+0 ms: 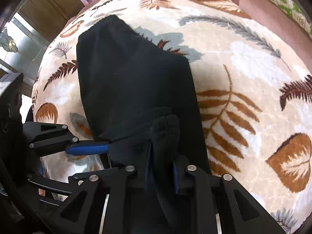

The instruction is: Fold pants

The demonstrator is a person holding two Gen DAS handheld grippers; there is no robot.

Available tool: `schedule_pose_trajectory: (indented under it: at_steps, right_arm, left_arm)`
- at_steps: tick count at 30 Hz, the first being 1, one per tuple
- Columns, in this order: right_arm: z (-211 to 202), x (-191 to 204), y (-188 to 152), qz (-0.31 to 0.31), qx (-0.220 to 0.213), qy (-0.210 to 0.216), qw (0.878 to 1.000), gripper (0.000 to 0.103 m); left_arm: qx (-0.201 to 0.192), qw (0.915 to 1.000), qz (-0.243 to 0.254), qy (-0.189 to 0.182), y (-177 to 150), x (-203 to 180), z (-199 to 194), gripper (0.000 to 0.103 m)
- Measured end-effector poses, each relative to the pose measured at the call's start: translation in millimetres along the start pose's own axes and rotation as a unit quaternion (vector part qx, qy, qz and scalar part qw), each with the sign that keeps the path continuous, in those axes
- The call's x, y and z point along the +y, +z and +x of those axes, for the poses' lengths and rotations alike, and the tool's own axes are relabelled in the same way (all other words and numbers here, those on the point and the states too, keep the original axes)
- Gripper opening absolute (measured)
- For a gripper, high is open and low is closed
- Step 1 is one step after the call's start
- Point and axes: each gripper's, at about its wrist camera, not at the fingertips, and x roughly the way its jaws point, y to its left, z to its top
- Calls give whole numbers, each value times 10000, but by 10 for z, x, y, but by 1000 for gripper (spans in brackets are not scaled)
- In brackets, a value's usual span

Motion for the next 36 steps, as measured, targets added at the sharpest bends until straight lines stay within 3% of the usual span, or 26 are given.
schedule_pose_trajectory:
  at_steps: [4,8,10,13,14,15,16,20,26,32,36]
  right_arm:
    - [-374,-73,-151,503,-648,-167,9965,39]
    - [-730,-62,-465,1052,-1389,-301,9843,58]
    - [-772,-32,-614,1268,-1485,-263,9804,57]
    - [-711,78,-837,1356,-1546,-436,9777,50]
    - [-658,86,-895,1467,-1523,-388,9766,38]
    - [-590,88,-948,1589,-1502,-292,9754,17]
    - [-500,93,-1009,1707,-1450,-266,9742,11]
    - [-235,127,-1173,1926,-1201,-339,9733,11]
    - [-245,82,-1318,2374,-1527,-256,9590,10]
    - [-383,164,-1291,2684,-1768,-294,9465,23]
    - [-418,225,-1227,2810,-1807,-269,9422,23]
  left_arm:
    - [-17,9999,73,-116,-20,42,-67,28]
    - [-129,9998,95,-93,-25,79,-158,28]
    - [-115,9998,-19,-154,7,109,-166,28]
    - [-145,9997,33,-198,70,80,-157,28]
    - [-156,9997,73,-143,84,57,-157,28]
    - [-160,9997,94,-133,94,42,-156,28]
    - [-143,9997,144,-150,110,24,-134,28]
    - [-3,9995,306,99,103,16,-4,28]
    - [-104,9981,585,186,58,-21,-25,28]
    - [11,9988,476,98,83,116,-101,28]
    - [-35,9987,431,254,76,284,-214,28]
